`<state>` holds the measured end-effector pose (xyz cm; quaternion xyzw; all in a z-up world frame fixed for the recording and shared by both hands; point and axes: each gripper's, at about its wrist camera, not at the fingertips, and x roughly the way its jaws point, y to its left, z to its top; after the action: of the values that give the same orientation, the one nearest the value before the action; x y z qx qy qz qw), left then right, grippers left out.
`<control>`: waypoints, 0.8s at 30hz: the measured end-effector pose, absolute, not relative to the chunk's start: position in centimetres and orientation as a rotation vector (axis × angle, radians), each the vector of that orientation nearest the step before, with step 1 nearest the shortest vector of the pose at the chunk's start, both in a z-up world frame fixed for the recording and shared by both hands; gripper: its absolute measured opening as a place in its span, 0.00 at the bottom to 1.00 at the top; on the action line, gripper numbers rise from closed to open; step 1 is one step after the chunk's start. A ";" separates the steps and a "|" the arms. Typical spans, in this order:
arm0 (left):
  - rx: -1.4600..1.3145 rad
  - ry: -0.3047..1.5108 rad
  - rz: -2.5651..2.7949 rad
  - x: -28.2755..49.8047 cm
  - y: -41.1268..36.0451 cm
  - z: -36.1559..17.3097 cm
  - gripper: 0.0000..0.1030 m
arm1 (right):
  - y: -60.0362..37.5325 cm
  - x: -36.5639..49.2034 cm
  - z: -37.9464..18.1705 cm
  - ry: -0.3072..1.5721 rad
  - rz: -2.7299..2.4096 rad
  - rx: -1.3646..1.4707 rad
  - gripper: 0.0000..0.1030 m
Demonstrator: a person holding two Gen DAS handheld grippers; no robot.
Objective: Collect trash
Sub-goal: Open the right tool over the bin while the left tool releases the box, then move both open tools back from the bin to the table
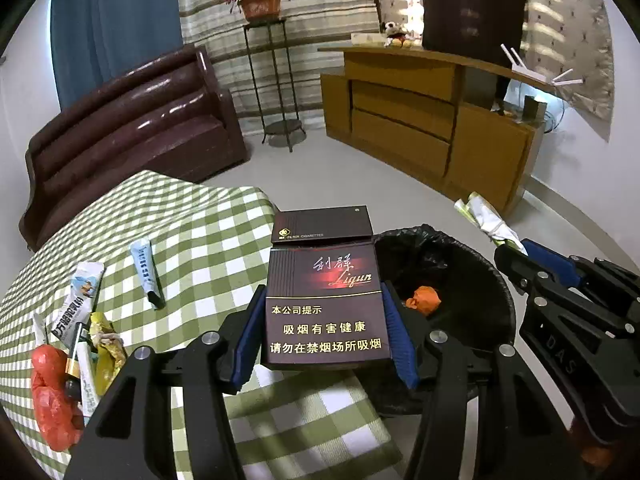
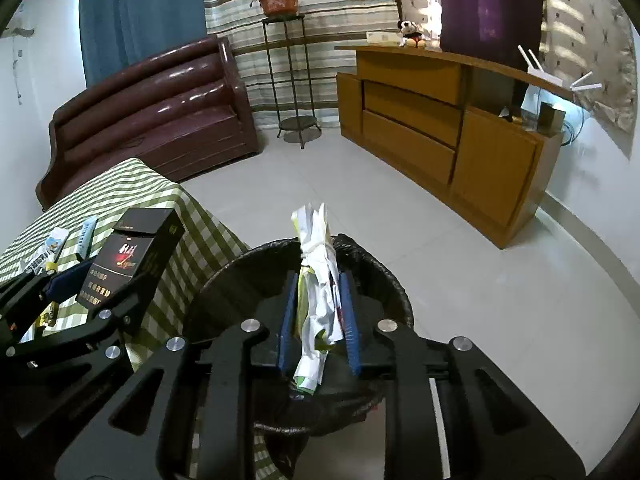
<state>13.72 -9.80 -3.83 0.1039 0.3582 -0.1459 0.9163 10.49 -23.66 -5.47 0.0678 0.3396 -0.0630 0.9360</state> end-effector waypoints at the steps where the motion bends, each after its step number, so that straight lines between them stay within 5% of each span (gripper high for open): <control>1: 0.212 0.745 -0.298 13.9 -9.8 -3.9 0.53 | -23.9 10.6 -5.5 0.689 -0.135 0.146 0.24; 24: 0.222 0.738 -0.287 13.9 -10.2 -3.5 0.65 | -25.5 9.9 -5.2 0.680 -0.186 0.160 0.49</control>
<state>13.93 -10.19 -3.53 0.1079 0.3588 -0.1393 0.9166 9.85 -25.53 -5.20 0.0784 0.3326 -0.0912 0.9354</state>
